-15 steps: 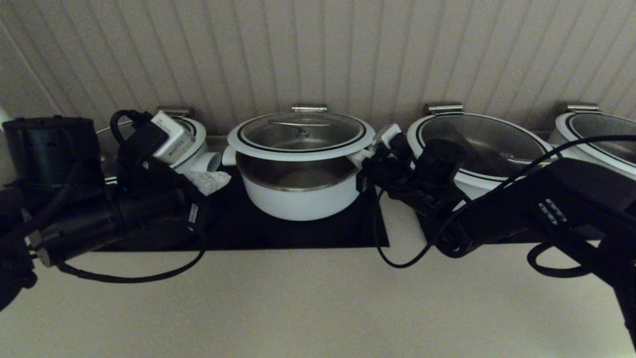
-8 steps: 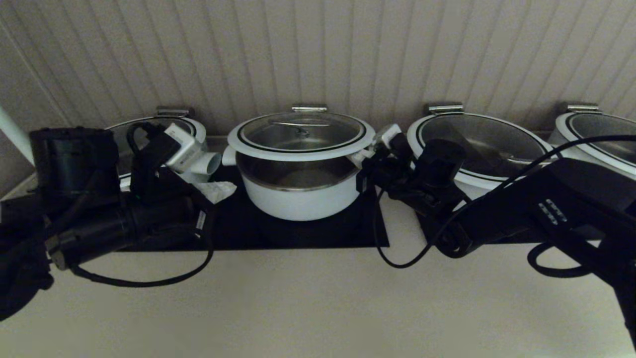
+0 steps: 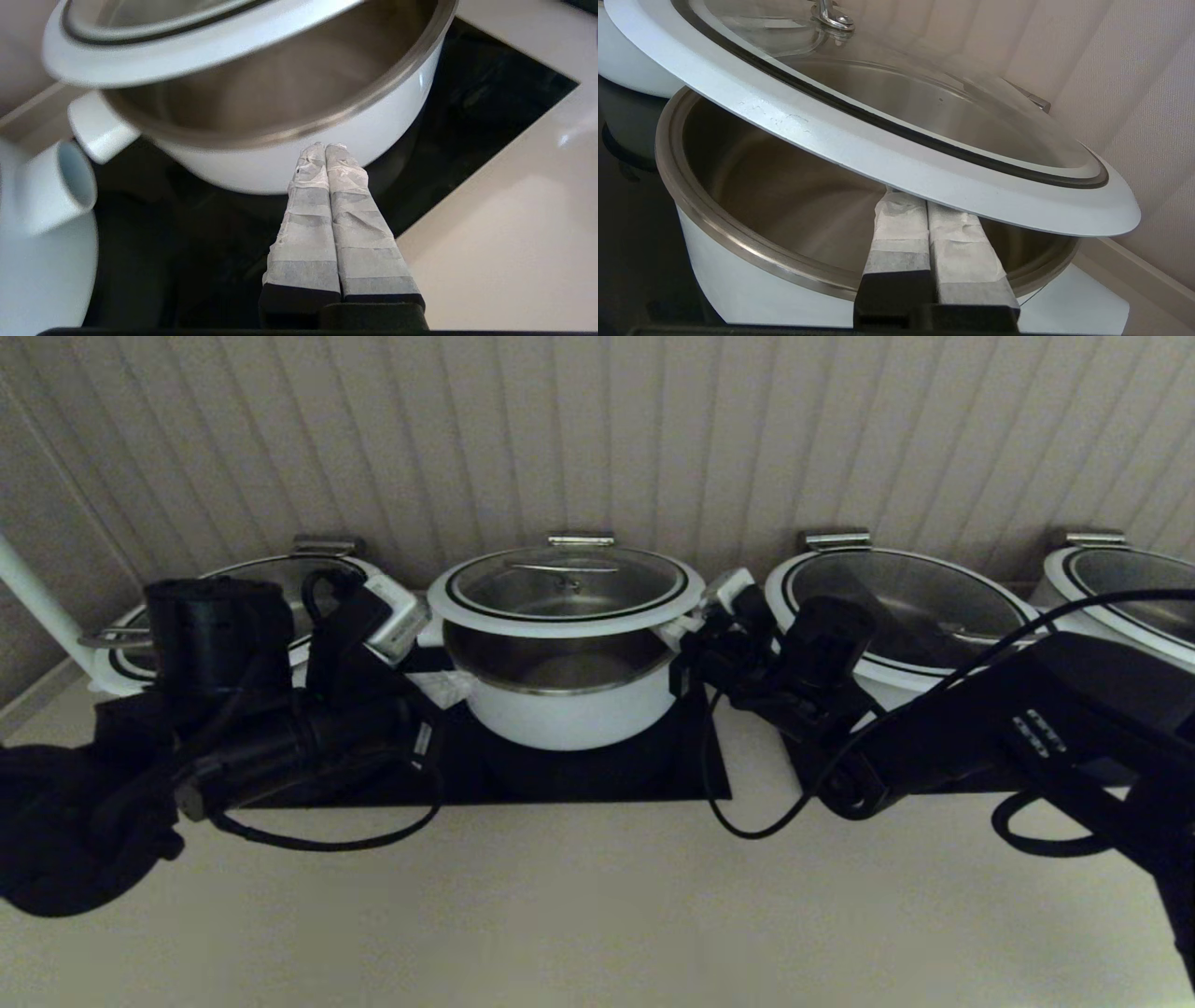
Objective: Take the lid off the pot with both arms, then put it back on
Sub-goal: Open the pot lid completely
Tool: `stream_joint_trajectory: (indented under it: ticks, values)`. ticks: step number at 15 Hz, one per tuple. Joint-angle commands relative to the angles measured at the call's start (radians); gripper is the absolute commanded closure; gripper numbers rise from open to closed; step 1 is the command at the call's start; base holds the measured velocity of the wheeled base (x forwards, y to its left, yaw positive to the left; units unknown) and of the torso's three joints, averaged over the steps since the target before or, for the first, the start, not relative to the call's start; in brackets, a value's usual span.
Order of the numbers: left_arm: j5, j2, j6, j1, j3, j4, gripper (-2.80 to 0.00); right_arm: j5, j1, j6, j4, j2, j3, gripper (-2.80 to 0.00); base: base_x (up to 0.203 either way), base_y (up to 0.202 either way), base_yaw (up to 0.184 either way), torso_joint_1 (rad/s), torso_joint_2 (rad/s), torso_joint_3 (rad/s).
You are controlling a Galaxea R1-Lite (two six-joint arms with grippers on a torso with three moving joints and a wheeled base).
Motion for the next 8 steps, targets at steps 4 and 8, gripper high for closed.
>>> stream_joint_trajectory:
  ticks: [4, 8]
  values:
    - [0.0, 0.064, -0.013, -0.006, -0.062, -0.004, 0.0, 0.002, 0.002, -0.002, -0.008, -0.001, -0.001, 0.0, 0.0, 0.0, 0.0, 0.0, 0.0, 0.0]
    - [0.002, 0.088, -0.014, -0.007, -0.089, -0.005, 0.0, 0.002, 0.002, -0.002, -0.008, -0.003, 0.001, 0.0, 0.0, 0.0, 0.0, 0.0, 0.0, 0.0]
